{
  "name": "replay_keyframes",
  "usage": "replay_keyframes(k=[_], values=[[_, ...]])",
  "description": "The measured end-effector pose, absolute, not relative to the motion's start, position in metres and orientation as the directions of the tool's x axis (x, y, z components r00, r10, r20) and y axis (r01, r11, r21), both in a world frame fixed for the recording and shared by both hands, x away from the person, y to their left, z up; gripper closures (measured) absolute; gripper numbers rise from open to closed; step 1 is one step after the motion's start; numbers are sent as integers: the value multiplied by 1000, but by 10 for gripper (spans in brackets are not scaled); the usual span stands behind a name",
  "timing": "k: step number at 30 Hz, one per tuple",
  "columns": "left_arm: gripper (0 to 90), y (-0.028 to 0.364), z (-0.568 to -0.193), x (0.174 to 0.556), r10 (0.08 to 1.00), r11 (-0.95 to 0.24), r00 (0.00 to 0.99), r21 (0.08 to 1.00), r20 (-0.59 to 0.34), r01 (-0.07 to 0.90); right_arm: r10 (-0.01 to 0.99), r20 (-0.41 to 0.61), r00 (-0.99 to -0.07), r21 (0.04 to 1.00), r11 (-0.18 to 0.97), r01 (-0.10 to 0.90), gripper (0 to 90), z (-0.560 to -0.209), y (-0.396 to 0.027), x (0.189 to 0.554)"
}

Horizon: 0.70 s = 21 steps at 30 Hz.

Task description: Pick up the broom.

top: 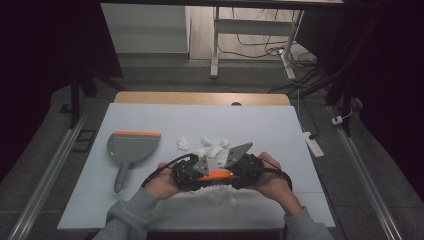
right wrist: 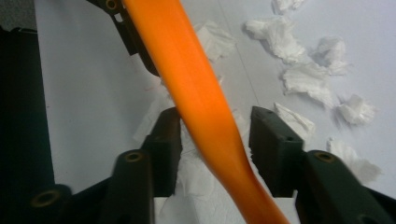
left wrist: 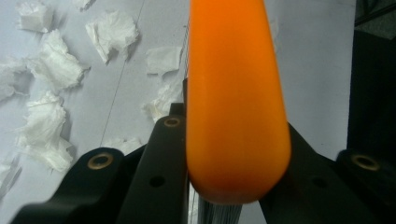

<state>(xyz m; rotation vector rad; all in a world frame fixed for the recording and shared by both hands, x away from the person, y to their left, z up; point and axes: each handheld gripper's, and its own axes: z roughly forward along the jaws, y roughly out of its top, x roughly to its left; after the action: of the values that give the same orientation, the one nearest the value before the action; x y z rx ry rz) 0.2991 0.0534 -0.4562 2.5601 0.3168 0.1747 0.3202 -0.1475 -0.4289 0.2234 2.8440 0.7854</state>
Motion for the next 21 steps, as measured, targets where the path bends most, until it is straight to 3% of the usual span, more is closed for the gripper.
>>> replay_keyframes(k=[8, 19, 21], values=[[805, 57, -456, 299, 246, -820, 967, 547, 72, 167, 130, -163, -978, 505, 863, 30, 650, -429, -147, 314], [761, 65, -453, 301, 283, -773, 957, 606, 62, 189, 152, -165, -974, 517, 855, 46, 673, -424, -148, 311], [715, 66, -453, 301, 296, -768, 953, 611, 68, 195, 160, -172, -972, 517, 855, 49, 677, -423, -148, 310]])
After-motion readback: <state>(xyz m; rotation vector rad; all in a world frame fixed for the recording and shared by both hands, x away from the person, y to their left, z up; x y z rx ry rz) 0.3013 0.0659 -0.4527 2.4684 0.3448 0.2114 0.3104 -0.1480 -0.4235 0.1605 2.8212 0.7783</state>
